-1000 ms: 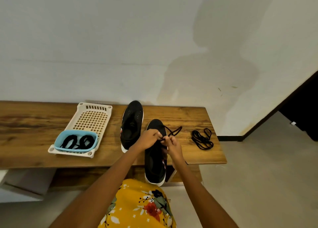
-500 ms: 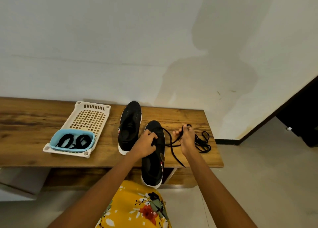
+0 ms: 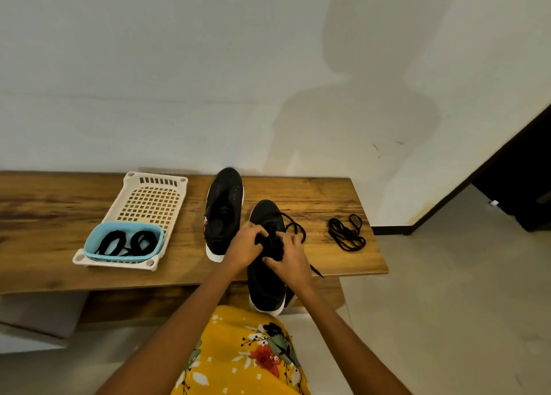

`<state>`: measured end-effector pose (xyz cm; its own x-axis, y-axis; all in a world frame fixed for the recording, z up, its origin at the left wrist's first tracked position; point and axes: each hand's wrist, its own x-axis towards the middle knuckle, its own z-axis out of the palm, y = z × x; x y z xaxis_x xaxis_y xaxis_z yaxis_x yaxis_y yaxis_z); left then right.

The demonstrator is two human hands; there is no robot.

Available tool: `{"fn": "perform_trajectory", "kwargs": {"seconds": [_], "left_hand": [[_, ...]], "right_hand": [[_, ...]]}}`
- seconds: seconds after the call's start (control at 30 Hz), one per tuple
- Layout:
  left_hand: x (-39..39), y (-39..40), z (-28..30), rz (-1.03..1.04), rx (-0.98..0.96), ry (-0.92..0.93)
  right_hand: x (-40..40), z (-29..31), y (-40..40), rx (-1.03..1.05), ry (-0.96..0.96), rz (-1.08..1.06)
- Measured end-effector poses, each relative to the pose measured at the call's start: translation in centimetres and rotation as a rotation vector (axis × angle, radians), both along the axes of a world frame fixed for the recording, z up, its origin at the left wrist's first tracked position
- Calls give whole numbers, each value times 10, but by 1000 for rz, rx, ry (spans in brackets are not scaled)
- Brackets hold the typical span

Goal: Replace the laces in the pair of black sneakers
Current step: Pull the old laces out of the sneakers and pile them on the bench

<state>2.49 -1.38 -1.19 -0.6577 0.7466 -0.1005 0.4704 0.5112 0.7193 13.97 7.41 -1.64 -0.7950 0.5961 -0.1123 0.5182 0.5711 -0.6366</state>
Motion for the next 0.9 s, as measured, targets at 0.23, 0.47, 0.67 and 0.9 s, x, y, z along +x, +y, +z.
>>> {"fn": "perform_trajectory", "kwargs": {"seconds": [0.23,0.47,0.67,0.9], "left_hand": [[15,10,0,28,-127,319],[0,4,0,73,-45,199],[-16,21,27,-29,-92,-72],[-12,33,39,25,92,-550]], "right_hand": [[6,-5,10,-219,208,-241],[8,-9,17,-427,237,-249],[-1,-8,7,10,160,63],[-12,-9,3,-134,135,-29]]}}
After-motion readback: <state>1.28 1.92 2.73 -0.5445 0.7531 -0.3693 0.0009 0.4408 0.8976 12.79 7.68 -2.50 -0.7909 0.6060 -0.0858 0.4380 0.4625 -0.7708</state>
